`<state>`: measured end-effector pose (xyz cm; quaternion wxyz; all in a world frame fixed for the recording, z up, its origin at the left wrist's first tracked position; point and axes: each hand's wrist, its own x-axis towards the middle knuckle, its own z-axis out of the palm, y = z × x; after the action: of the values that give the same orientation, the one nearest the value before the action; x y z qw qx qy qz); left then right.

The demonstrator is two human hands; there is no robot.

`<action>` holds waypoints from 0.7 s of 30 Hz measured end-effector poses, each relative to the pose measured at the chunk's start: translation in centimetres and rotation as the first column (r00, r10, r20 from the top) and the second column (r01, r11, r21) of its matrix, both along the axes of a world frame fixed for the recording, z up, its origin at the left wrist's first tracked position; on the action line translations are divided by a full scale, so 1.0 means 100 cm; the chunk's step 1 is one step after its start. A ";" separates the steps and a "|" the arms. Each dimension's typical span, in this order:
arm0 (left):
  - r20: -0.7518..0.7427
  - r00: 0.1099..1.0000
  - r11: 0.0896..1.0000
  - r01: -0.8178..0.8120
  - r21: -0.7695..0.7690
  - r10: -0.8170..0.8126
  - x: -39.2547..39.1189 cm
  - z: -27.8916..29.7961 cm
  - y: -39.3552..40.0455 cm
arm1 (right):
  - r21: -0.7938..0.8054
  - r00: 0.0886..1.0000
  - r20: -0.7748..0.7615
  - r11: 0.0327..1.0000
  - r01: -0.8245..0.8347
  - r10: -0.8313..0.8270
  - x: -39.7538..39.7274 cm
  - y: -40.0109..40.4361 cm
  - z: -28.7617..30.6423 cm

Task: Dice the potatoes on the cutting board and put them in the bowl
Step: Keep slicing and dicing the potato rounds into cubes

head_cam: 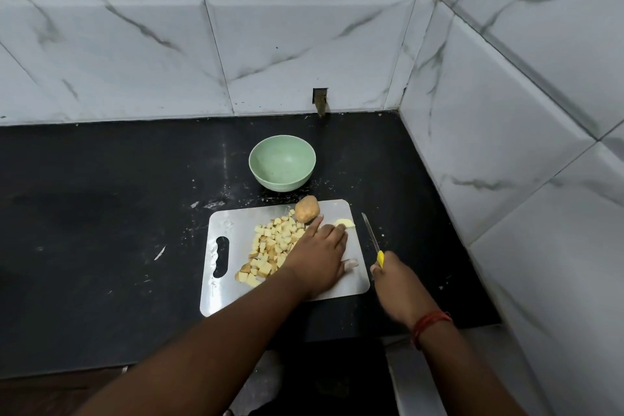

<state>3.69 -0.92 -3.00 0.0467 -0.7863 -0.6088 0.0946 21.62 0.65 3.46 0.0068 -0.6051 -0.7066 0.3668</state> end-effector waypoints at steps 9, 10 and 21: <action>-0.013 1.000 0.997 -0.027 0.074 0.028 -0.010 -0.004 -0.011 | -0.016 1.000 0.029 1.000 0.001 -0.001 0.005 0.001 -0.003; -0.003 1.000 0.997 -0.028 0.070 0.028 -0.010 -0.004 -0.009 | -0.017 1.000 0.031 1.000 -0.002 0.003 0.005 0.001 -0.003; 0.168 0.977 0.990 -0.137 0.026 0.131 0.003 -0.004 0.010 | -0.024 1.000 0.014 1.000 -0.014 0.015 0.008 -0.001 -0.002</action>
<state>4.02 0.04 -3.40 0.0041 -0.7475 -0.6640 0.0202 22.41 0.52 3.22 -0.0084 -0.6026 -0.7065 0.3710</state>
